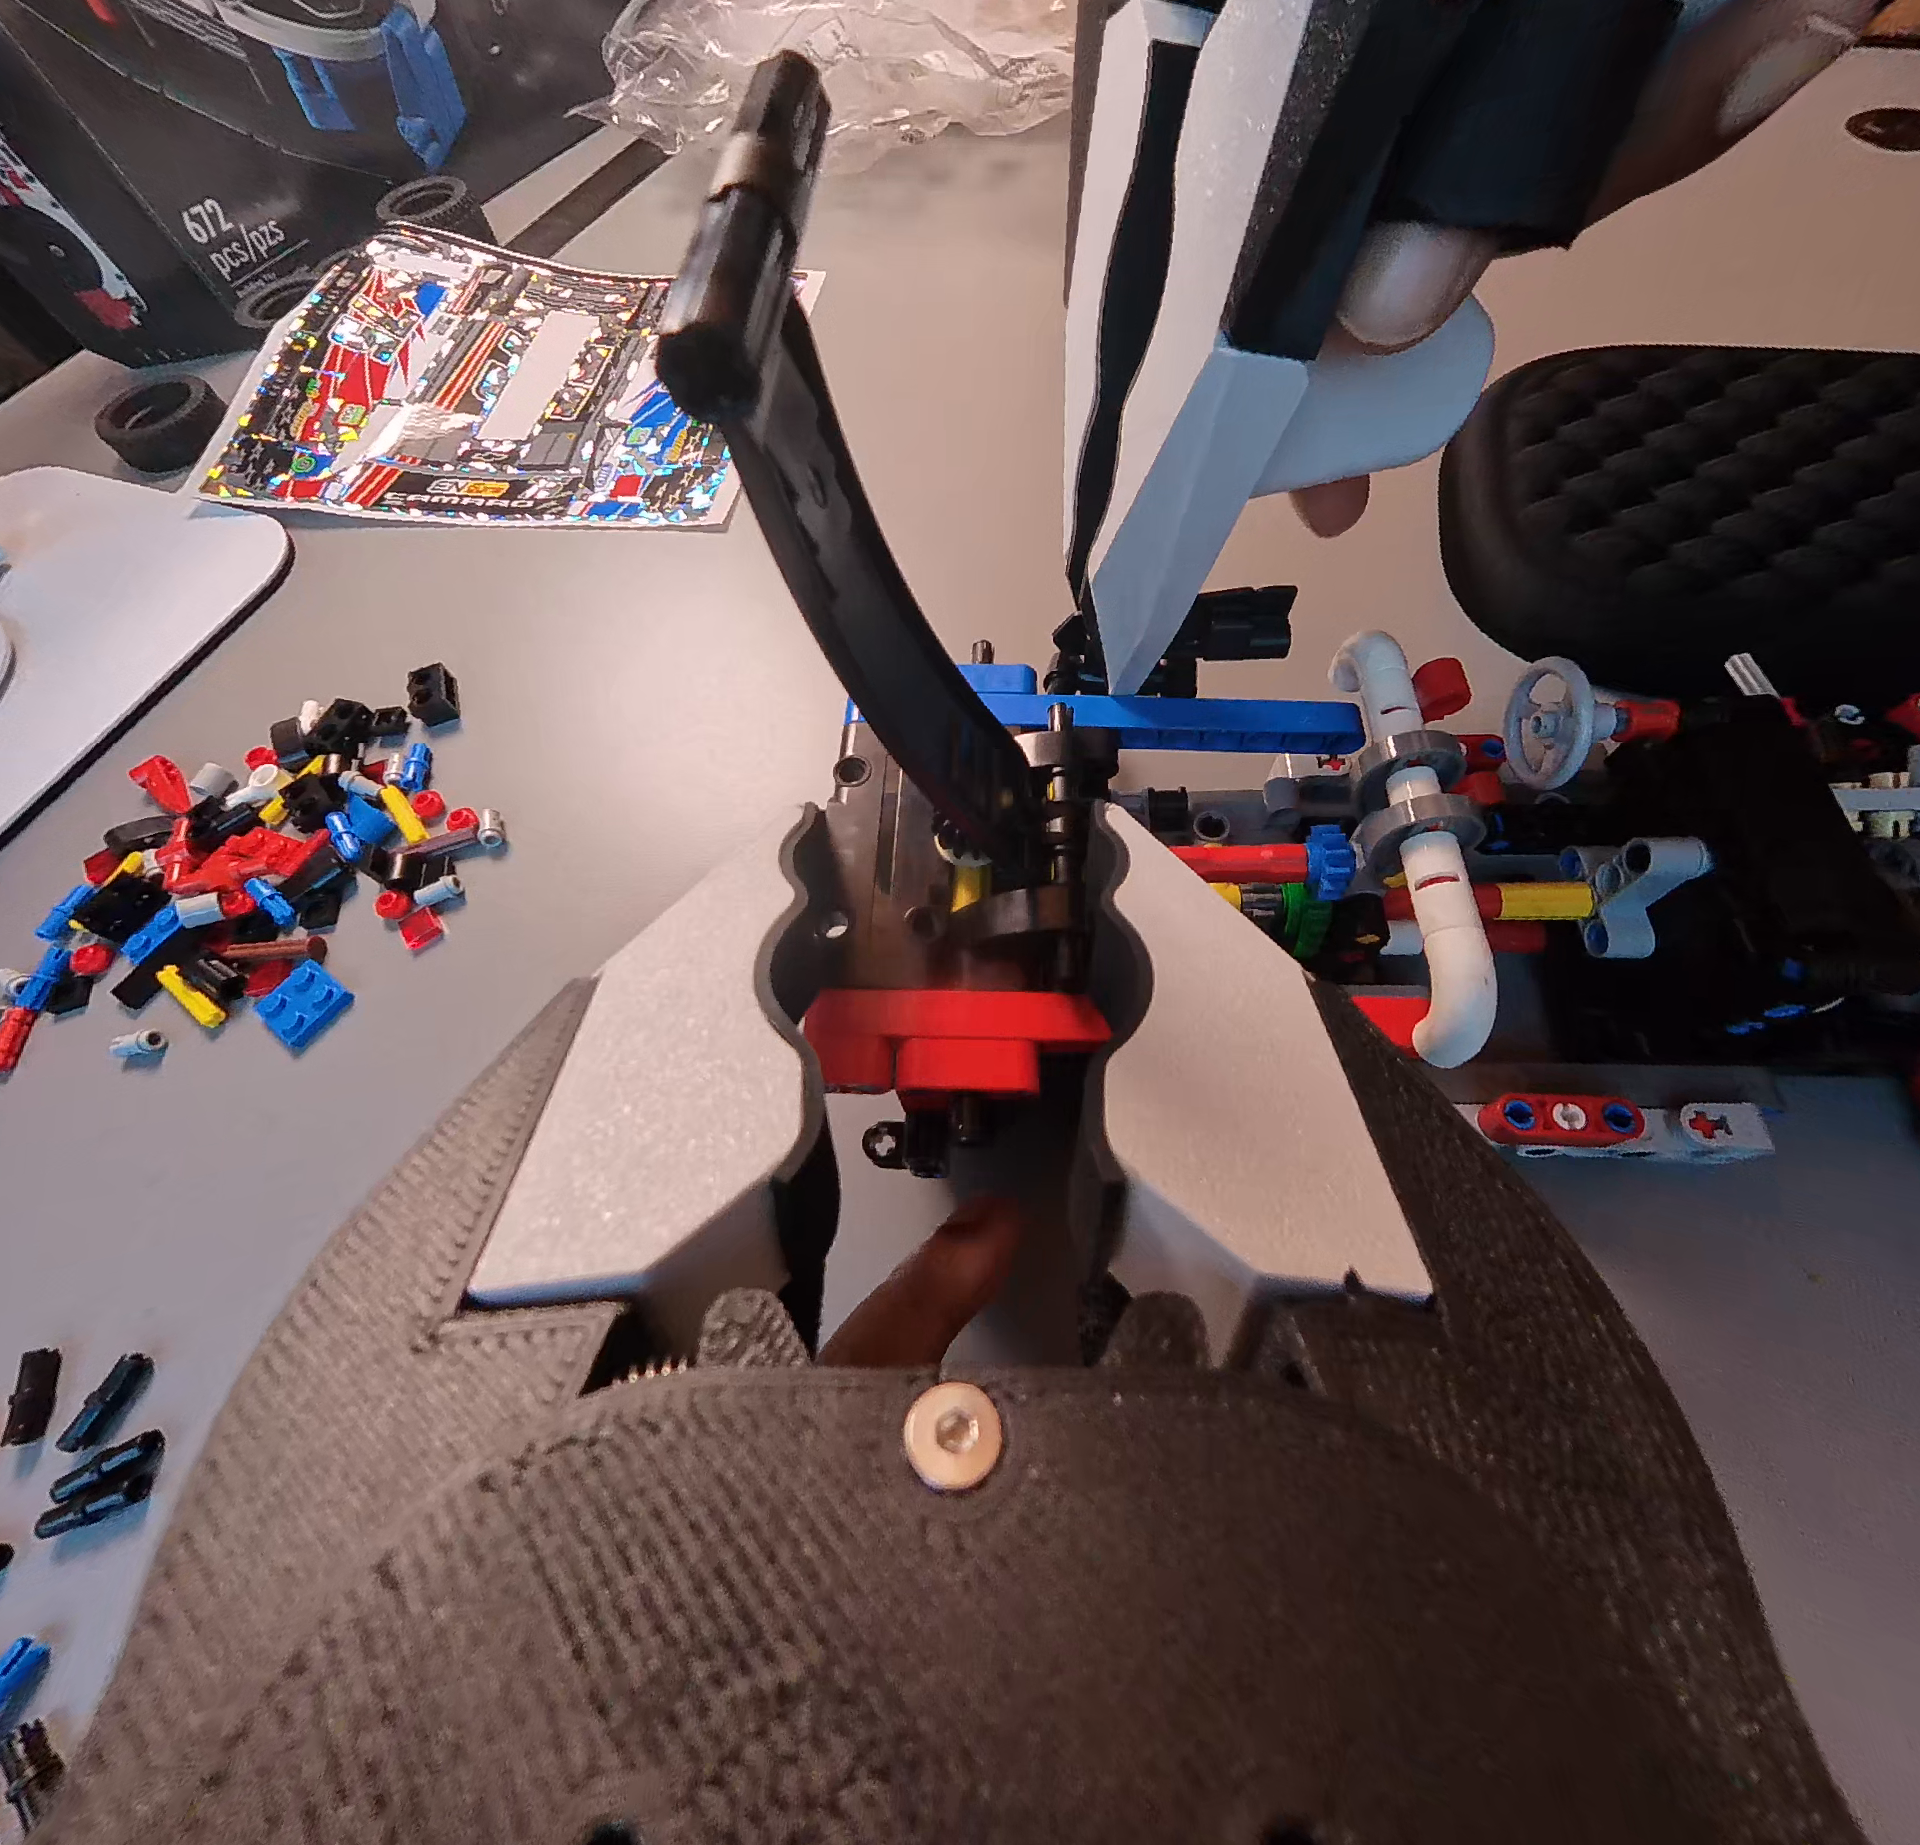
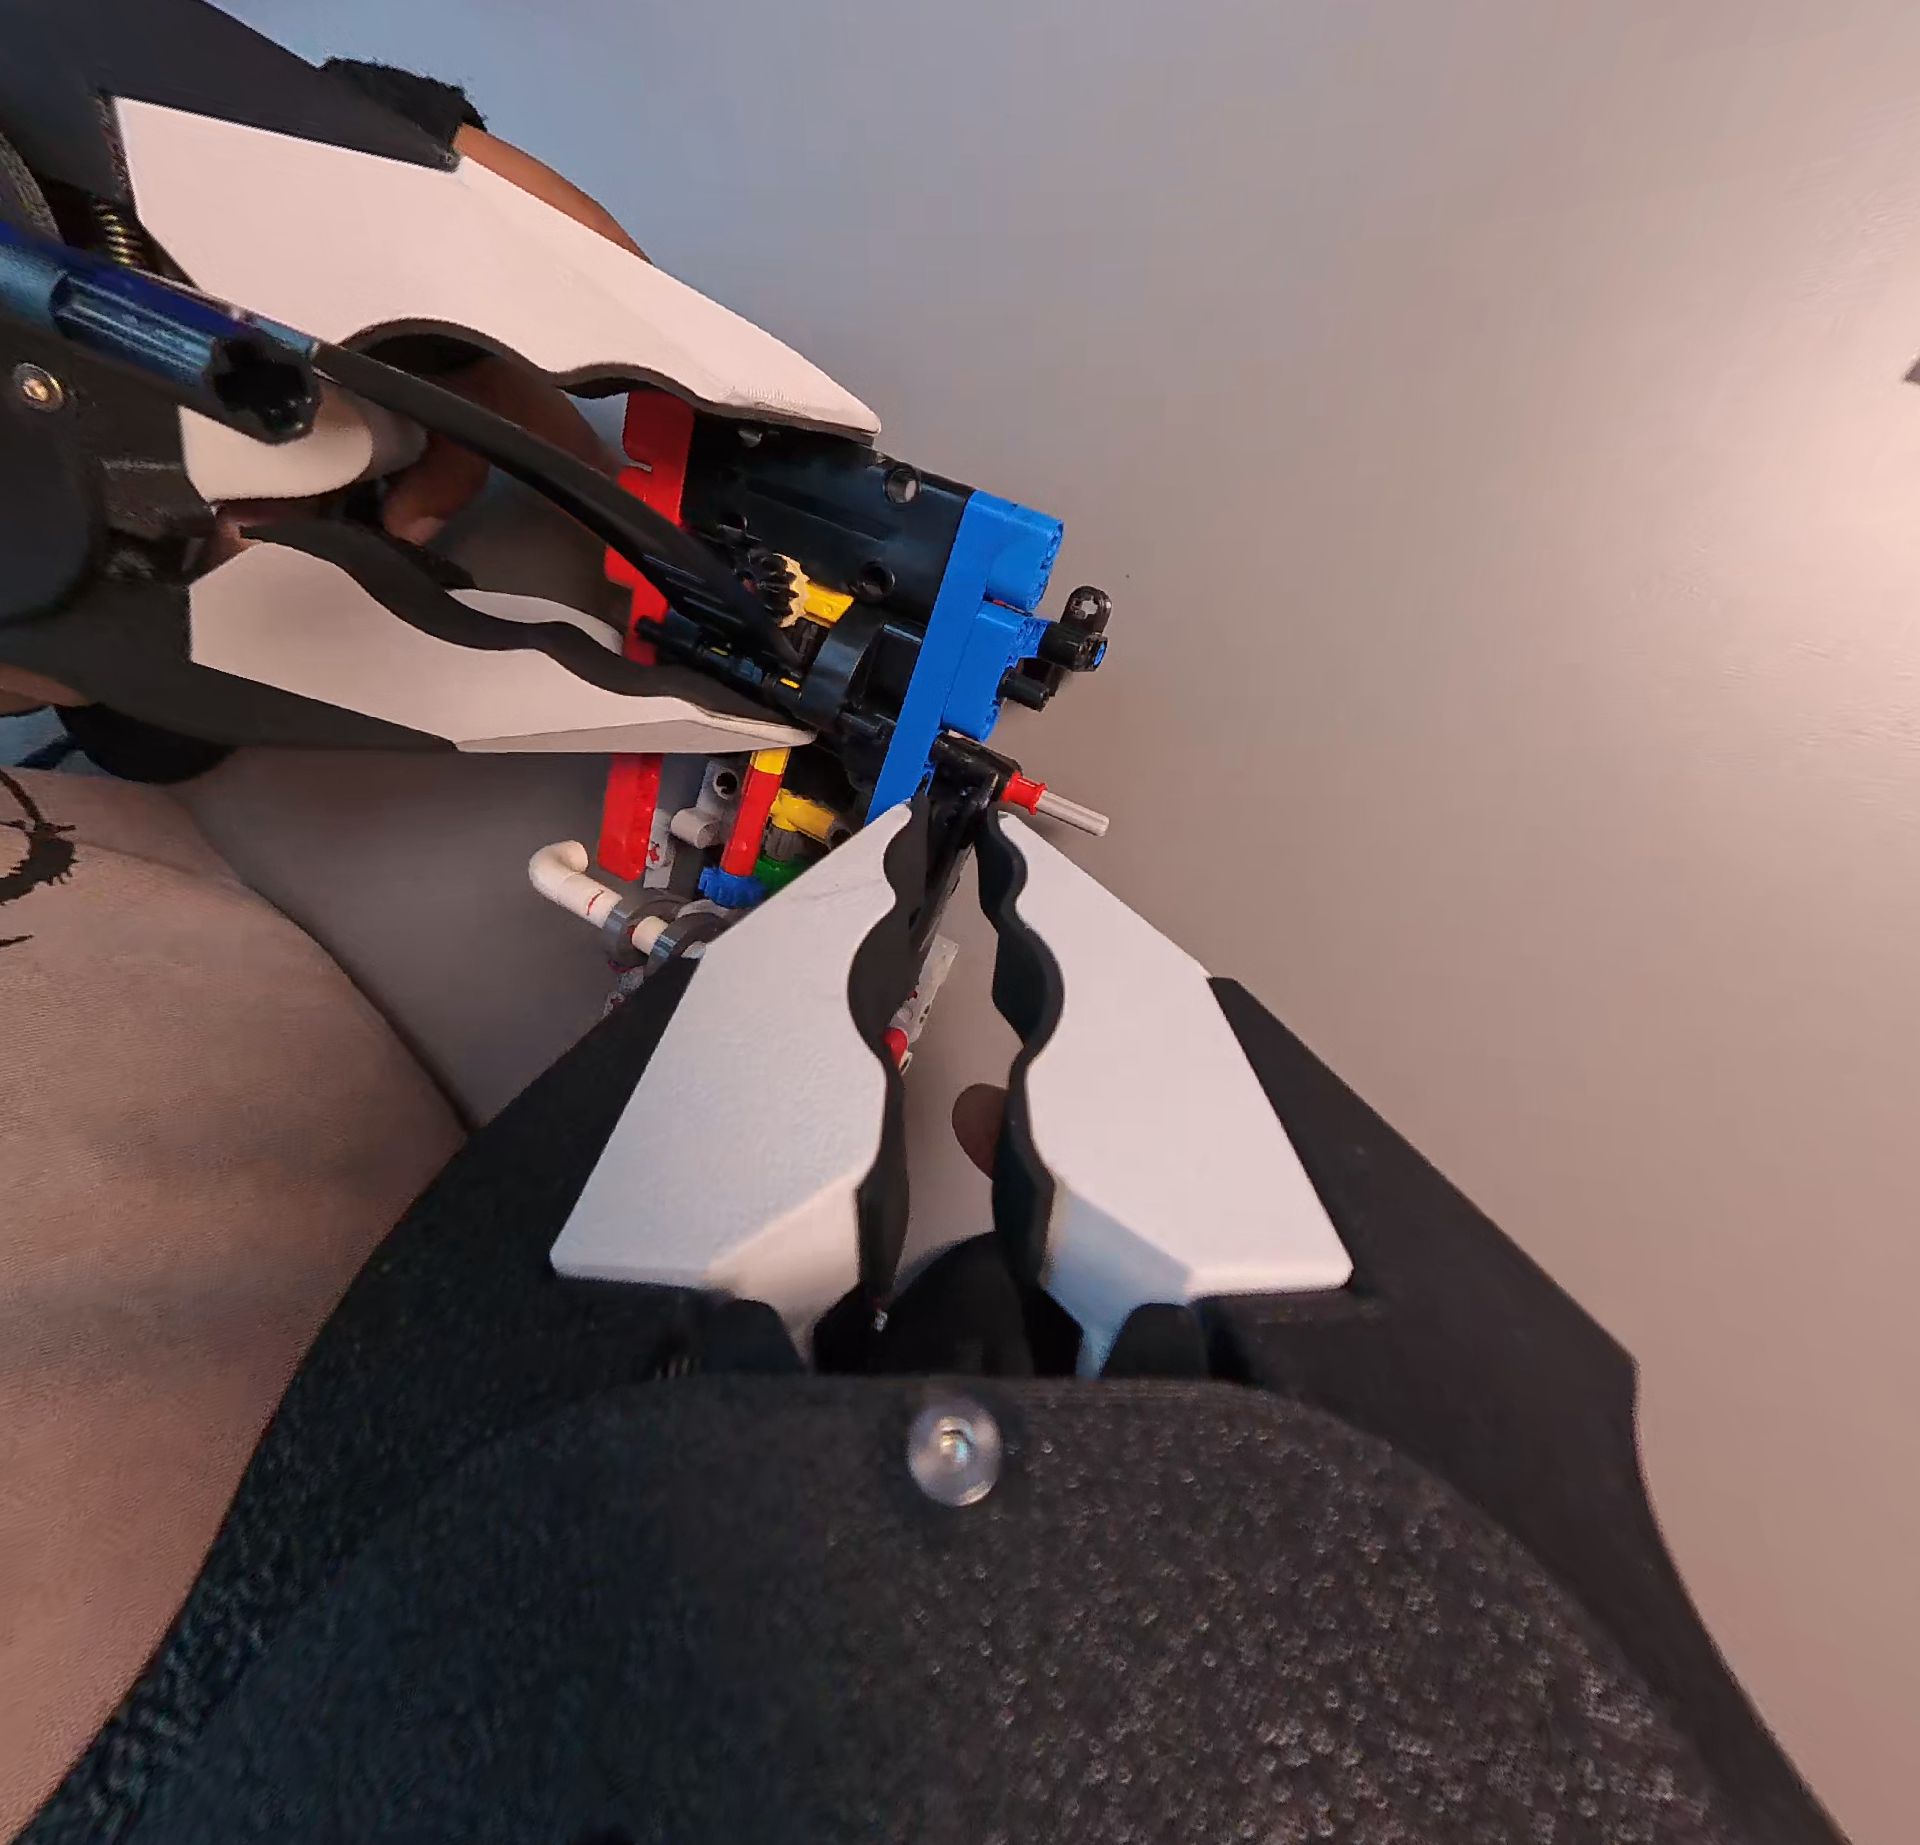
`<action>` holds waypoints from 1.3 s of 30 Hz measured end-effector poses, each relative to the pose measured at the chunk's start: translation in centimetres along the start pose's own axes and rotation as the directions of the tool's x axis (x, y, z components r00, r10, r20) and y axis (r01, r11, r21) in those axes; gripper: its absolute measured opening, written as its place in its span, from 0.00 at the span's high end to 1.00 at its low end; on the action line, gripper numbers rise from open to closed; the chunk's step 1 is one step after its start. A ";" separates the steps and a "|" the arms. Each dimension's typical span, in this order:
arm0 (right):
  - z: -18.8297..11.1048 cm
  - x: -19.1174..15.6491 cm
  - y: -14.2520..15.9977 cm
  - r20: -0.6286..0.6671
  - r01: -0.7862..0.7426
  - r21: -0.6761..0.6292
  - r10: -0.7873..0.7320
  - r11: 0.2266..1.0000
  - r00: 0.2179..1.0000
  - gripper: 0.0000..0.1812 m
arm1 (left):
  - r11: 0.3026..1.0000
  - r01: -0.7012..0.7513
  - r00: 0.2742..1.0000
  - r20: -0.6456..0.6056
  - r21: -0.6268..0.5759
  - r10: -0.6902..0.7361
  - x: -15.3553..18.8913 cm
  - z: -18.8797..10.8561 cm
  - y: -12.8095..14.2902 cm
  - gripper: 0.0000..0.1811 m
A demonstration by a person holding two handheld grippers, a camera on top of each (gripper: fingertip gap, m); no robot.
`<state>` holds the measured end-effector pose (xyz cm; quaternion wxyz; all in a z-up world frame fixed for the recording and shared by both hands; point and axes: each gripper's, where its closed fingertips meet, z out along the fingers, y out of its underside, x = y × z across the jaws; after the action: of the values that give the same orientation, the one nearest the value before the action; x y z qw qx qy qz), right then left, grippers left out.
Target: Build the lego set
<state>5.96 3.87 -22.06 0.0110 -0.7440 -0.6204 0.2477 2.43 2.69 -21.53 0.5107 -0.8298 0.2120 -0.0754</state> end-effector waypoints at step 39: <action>-0.4 -0.5 0.7 0.182 -0.158 0.263 0.112 0.952 0.977 0.91 | 1.000 -0.004 1.000 0.027 0.011 0.004 -0.3 -0.2 0.0 0.74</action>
<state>6.68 3.41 -21.75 0.0463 -0.7530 -0.5261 0.3925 2.13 2.65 -21.39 0.5181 -0.8275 0.2064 -0.0641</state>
